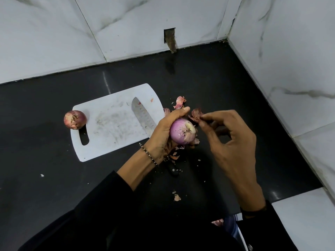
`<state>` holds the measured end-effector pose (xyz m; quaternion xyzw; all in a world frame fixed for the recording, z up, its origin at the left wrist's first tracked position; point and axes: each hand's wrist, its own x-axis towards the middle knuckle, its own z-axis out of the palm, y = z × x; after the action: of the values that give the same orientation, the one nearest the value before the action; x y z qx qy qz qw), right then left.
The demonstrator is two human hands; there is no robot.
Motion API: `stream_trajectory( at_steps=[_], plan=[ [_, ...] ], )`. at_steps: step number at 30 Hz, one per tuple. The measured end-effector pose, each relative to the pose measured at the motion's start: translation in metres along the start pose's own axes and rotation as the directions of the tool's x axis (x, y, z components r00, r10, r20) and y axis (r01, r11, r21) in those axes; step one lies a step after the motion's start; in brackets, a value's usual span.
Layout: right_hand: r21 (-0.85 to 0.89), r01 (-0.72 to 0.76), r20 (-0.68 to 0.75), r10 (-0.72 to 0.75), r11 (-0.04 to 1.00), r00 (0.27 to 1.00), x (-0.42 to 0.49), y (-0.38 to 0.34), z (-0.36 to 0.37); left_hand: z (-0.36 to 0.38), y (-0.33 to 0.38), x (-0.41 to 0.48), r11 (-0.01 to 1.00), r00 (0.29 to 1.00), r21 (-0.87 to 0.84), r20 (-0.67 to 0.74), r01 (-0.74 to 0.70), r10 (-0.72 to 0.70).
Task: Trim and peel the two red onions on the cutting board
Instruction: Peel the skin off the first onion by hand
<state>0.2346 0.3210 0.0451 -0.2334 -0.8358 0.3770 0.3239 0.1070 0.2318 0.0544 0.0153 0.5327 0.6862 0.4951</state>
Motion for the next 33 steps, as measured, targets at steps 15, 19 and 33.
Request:
stream_trajectory(
  at_steps=[15, 19, 33],
  plan=[
    [0.006, 0.103, 0.298, -0.100, 0.995, 0.949, 0.014, -0.007, 0.009, -0.010, 0.010, 0.022, 0.976, 0.986, 0.215, -0.153, -0.028, 0.062],
    [0.002, 0.093, 0.326, -0.089, 0.996, 0.941, 0.017, -0.004, 0.013, -0.011, 0.012, 0.025, 0.951, 0.981, 0.308, -0.174, -0.031, 0.088],
    [0.066, 0.031, 0.280, -0.048, 0.997, 0.959, 0.015, -0.013, 0.015, -0.012, 0.015, 0.031, 0.903, 0.988, 0.427, -0.121, -0.039, 0.100]
  ],
)
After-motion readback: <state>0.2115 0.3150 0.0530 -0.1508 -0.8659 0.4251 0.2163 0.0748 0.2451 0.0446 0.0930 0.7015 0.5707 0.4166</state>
